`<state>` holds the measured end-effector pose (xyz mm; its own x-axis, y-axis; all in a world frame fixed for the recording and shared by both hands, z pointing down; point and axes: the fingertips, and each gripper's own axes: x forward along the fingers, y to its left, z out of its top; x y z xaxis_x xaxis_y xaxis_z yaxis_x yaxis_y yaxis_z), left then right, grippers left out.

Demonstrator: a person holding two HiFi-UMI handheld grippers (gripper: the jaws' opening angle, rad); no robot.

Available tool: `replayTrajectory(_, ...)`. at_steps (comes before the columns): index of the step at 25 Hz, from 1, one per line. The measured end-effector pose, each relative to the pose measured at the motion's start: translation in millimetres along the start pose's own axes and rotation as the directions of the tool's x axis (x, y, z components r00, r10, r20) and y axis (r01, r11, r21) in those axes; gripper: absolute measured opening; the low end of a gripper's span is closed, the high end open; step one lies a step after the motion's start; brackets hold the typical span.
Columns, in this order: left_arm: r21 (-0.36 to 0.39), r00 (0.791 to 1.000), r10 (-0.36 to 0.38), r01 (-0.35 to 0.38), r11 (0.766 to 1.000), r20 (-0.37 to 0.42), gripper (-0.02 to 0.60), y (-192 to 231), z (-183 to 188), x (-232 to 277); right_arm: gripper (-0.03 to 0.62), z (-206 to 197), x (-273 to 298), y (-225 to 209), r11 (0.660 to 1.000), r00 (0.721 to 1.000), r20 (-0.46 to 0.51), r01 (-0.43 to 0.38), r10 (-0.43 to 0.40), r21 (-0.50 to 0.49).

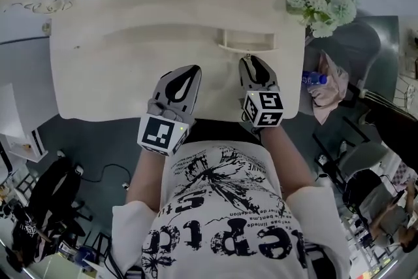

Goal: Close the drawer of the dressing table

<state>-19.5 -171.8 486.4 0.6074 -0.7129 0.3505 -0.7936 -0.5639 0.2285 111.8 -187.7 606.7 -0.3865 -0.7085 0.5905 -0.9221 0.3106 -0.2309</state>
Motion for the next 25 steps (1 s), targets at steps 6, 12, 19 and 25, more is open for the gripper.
replayTrajectory(6, -0.010, 1.000, -0.017, 0.017, 1.000, -0.023, 0.020, 1.5, -4.7, 5.1, 0.110, 3.5, 3.9, -4.4, 0.999, 0.999, -0.001, 0.046, -0.046, 0.017)
replayTrajectory(12, -0.037, 0.999, -0.032, 0.030, 0.999, -0.032, 0.020, 1.9, -7.6, 9.2, 0.107, 3.3, 6.1, -5.0, 0.997, 0.997, -0.019, 0.070, -0.071, -0.031)
replayTrajectory(19, -0.034, 0.997, -0.045, 0.043, 0.999, -0.067, 0.020, -0.7, -14.3, 14.8, 0.106, 14.7, 19.2, -16.4, 0.997, 0.996, -0.040, 0.081, -0.082, -0.007)
replayTrajectory(25, -0.027, 0.996, -0.030, 0.028, 0.999, -0.081, 0.020, 7.0, -14.0, 13.9, 0.104, 26.7, 33.5, -21.4, 0.996, 0.995, -0.037, 0.091, -0.091, 0.018)
